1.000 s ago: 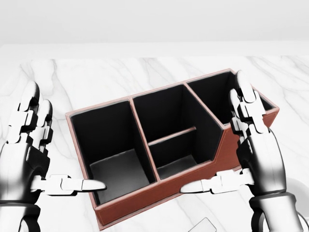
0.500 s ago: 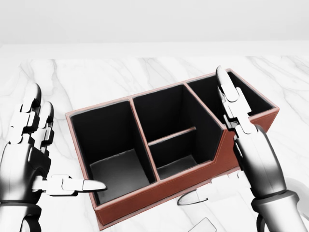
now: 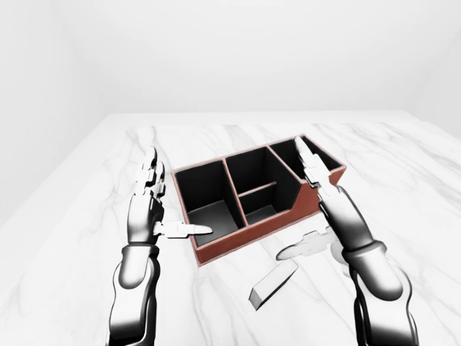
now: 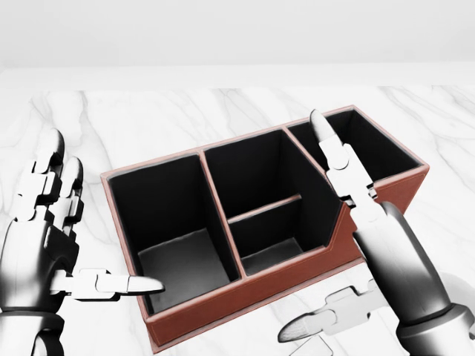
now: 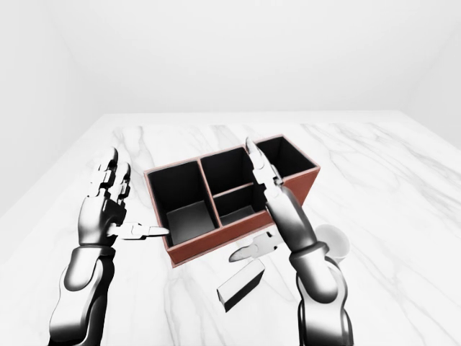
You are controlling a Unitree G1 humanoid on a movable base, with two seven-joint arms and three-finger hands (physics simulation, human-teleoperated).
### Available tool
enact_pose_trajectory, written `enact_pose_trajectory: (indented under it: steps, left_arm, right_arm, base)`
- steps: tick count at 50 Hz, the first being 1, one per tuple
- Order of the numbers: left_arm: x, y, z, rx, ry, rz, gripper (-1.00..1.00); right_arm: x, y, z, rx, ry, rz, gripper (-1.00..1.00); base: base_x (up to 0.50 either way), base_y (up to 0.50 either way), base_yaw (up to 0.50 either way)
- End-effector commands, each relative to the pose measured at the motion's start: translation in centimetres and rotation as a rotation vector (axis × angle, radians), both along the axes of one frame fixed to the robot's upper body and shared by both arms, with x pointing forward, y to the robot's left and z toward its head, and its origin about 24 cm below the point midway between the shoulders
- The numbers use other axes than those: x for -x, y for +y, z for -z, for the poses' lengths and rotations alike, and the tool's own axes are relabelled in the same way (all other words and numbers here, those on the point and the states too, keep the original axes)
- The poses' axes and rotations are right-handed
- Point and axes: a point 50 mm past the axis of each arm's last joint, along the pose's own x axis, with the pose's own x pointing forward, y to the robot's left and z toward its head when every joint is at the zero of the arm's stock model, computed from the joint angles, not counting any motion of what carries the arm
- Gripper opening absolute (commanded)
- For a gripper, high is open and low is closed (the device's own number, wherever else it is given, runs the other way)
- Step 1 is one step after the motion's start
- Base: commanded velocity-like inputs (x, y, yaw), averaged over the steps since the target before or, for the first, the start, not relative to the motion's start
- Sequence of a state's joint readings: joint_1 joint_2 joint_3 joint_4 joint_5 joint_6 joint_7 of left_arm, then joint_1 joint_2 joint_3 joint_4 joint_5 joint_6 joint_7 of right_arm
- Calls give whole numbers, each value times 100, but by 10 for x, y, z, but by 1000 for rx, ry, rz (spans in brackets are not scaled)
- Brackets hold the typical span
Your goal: Pick up the book and place it in the front compartment of the caddy.
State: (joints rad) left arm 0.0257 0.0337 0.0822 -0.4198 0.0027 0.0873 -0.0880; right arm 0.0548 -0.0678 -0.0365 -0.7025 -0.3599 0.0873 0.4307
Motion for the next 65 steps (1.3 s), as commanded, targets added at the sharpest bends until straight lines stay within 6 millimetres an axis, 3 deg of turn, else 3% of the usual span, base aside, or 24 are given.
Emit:
enact_pose_trajectory:
  steps: [1,47,57,65]
  left_arm:
    - [0,0,1,-1,4,0,100]
    - [-1,-1,5,-3,23,2,100]
    - [-1,-1,6,-3,25,1,100]
    - [-1,-2,6,-4,25,3,100]
  right_arm:
    - [9,1,2,65,19,-1,100]
    - [37,4,9,169,99,7,100]
    - [42,6,17,196,110,9,100]
    - [48,8,36,241,137,3,100]
  base:
    - [0,0,0]
    - [0,0,0]
    - [0,0,0]
    - [0,0,0]
